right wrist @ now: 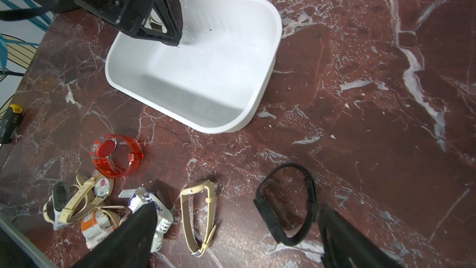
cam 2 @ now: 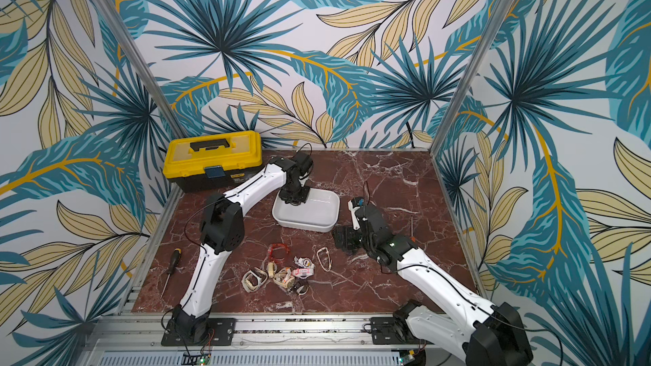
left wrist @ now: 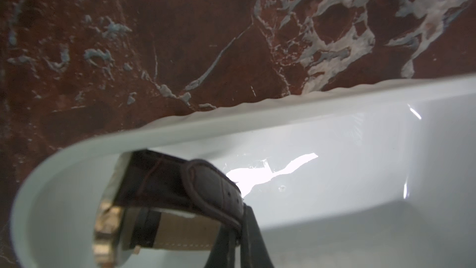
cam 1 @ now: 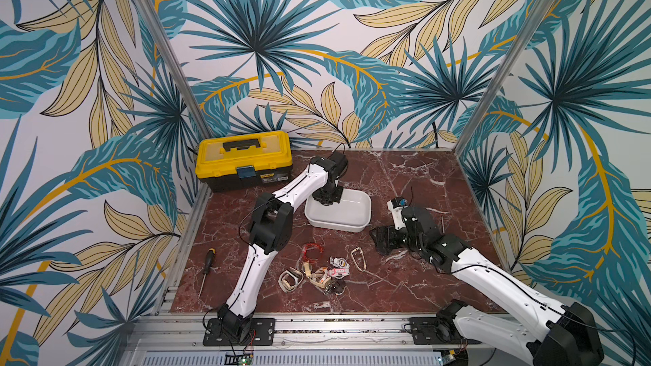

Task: Put the watch into the storage box
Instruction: Place the watch in the storage box.

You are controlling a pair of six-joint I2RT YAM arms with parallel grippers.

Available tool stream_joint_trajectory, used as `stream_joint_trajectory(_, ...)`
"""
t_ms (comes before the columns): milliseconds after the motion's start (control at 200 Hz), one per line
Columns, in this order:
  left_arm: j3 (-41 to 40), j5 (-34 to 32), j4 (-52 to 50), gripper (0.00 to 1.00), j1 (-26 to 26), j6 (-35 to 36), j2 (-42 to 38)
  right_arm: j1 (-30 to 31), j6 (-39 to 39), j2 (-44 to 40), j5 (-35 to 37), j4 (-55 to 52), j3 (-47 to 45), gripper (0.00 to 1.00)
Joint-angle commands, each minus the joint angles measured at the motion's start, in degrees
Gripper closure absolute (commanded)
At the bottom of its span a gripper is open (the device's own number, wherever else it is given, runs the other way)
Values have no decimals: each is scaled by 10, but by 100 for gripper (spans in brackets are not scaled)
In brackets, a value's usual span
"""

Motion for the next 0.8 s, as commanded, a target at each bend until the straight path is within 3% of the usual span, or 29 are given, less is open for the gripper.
stream_joint_trajectory(0, 31, 8, -39, 100, 5, 13, 11, 8, -11, 7, 16, 4, 16, 0)
stream_joint_trajectory(280, 35, -16, -50, 97, 12, 24, 36, 16, -11, 25, 21, 11, 23, 0)
stream_joint_trajectory(436, 38, -12, -49, 89, 11, 25, 45, 20, -11, 31, 32, 11, 24, 0)
stream_joint_trajectory(616, 45, -15, -52, 69, 9, 28, 47, 23, -17, 37, 18, 8, 27, 0)
stream_joint_trajectory(691, 44, -18, -52, 56, 6, 30, 39, 25, -24, 40, 8, 7, 27, 0)
stream_joint_trajectory(791, 42, -19, -51, 48, 2, 30, 22, 29, -26, 46, 10, 5, 28, 0)
